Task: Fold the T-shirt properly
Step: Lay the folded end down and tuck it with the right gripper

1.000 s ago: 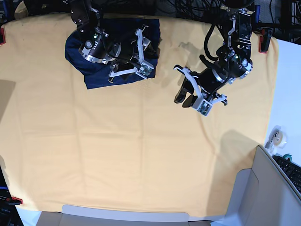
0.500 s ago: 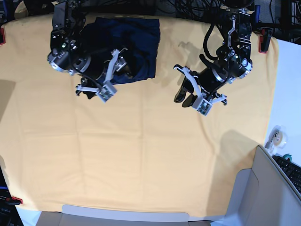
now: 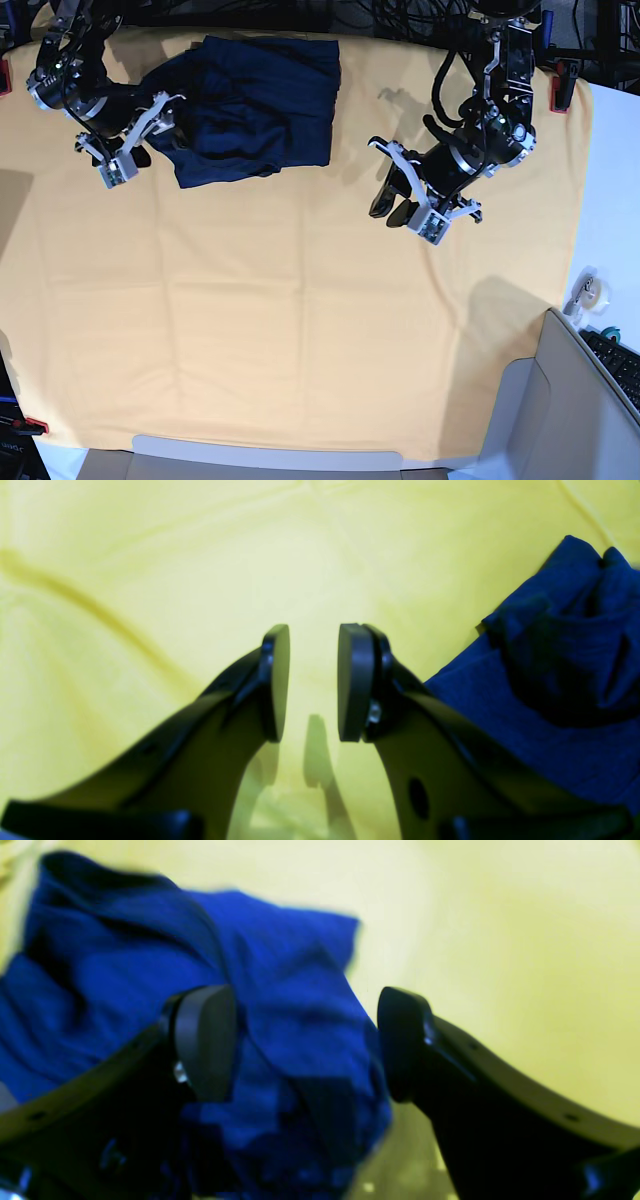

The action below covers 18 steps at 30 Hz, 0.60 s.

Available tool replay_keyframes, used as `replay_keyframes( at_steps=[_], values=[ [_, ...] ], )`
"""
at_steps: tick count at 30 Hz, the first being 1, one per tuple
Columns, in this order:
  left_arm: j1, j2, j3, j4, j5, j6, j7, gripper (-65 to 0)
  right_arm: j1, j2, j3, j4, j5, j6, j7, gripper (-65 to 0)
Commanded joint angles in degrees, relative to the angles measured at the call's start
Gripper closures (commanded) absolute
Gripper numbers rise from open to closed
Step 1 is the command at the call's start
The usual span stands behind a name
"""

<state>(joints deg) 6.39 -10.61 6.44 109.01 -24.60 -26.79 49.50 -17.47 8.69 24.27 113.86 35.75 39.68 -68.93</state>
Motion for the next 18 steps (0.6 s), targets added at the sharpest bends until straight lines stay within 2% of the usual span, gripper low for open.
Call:
replay_keyframes(
  at_steps=[1,11,18],
  values=[
    [-0.5,-0.2,0.0,0.9,-0.8,-0.1,-1.5,-16.5,0.3,0.6,0.5,0.9,1.0,0.3,1.3,-43.5],
    [-0.5,-0.1,0.0,0.8,-0.8,-0.1,-1.5,-16.5,0.4,0.3,0.2,1.0,1.8,0.3,1.3,-43.5],
    [0.7,-0.2,-0.1,0.8,-0.7,-0.1,-1.8,-16.5,-0.5,3.5,5.7,-1.0,4.4,0.3,1.3,-43.5]
  ],
)
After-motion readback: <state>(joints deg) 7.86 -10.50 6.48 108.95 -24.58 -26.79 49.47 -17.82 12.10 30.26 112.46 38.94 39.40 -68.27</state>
